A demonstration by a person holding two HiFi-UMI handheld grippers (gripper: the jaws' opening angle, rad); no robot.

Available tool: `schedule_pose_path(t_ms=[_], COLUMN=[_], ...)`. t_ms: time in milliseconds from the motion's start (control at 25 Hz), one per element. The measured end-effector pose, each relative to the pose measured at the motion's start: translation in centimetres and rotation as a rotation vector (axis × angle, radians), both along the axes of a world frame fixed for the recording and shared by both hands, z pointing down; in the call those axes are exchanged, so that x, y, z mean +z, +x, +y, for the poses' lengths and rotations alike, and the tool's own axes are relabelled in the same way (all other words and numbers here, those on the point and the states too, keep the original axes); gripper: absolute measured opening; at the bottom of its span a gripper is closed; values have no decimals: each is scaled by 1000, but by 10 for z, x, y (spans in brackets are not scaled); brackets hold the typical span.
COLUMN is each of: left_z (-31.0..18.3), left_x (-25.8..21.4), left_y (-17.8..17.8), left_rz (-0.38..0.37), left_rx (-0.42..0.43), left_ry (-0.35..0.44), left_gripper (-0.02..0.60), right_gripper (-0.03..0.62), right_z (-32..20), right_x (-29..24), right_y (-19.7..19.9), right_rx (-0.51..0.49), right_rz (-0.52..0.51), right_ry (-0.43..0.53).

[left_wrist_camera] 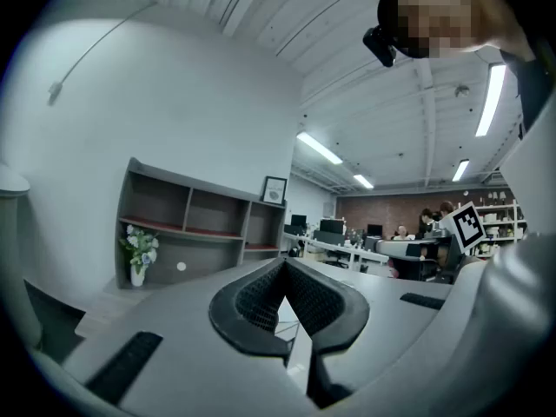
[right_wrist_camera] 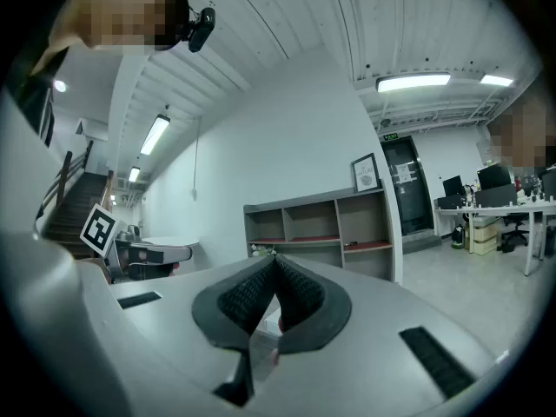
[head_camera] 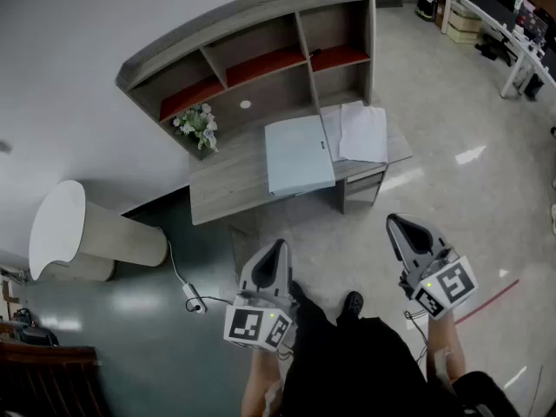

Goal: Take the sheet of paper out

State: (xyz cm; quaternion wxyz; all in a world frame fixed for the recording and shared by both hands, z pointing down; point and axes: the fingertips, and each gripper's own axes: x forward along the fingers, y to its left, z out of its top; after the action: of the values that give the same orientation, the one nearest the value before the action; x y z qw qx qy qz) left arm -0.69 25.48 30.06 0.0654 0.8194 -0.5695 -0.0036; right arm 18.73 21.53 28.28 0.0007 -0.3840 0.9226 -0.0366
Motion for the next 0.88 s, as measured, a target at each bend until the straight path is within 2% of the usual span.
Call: schedule_pose_path(t_ms=[360,560,880], left_z=[4,4,-18], left_x=[2,12,32], left_y=[6,7,-7], left_rz=[-9,-26,-66], left_rx=[-29,-22,-41], left_ry=[-14,-30,-57], left_gripper=[12,12,12], right_gripper=[12,12,12], right_z=[6,7,3], right_x=[6,13,28], right_y=[7,1,-15], right_rx=[-16,-43,-86], right_rz=[3,-20,11], right_ry=[-19,-66,-59])
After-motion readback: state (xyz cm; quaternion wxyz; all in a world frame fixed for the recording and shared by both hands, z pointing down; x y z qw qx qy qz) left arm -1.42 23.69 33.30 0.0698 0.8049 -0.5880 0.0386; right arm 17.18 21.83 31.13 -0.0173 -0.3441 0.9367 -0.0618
